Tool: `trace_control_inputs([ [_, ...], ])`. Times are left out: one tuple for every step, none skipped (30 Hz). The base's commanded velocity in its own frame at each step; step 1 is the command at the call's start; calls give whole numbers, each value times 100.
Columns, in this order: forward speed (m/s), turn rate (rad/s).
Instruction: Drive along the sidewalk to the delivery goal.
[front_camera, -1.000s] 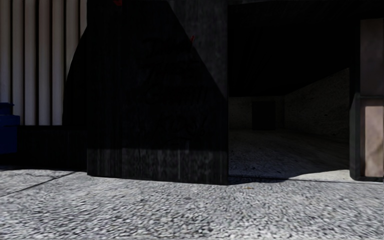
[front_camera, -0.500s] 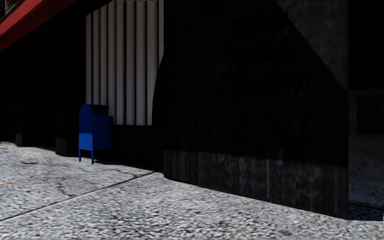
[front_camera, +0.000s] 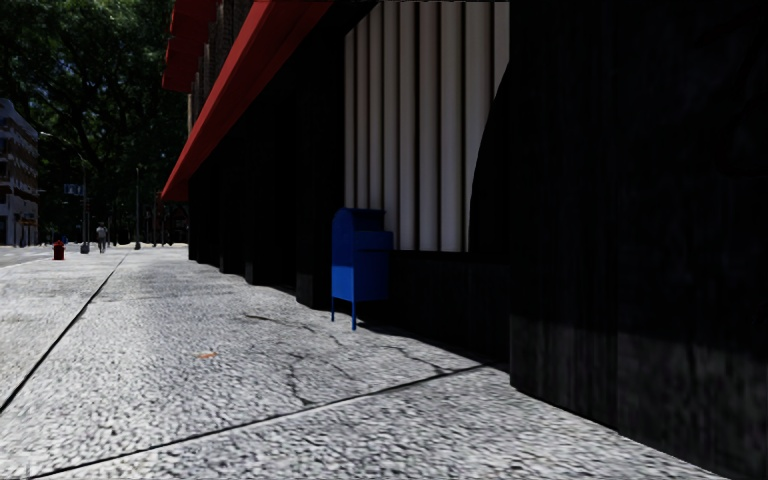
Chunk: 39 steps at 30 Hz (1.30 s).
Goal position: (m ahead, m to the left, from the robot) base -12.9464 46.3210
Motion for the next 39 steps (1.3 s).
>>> trace_control_inputs([
  [97,94],
  [97,94],
  [97,94],
  [97,94],
  [97,94],
  [97,94],
  [97,94],
  [97,94],
  [97,92],
  [98,92],
  [98,91],
  [98,91],
  [98,91],
  [98,88],
  [98,86],
  [98,84],
  [98,84],
  [98,71],
  [98,0],
  [98,0],
  [98,0],
  [98,0],
  [98,0],
  [98,0],
  [98,0],
  [98,0],
  [98,0],
  [98,0],
  [99,0],
  [99,0],
  [99,0],
  [99,0],
  [107,0],
  [200,0],
  [200,0],
  [200,0],
  [200,0],
  [200,0],
  [200,0],
])
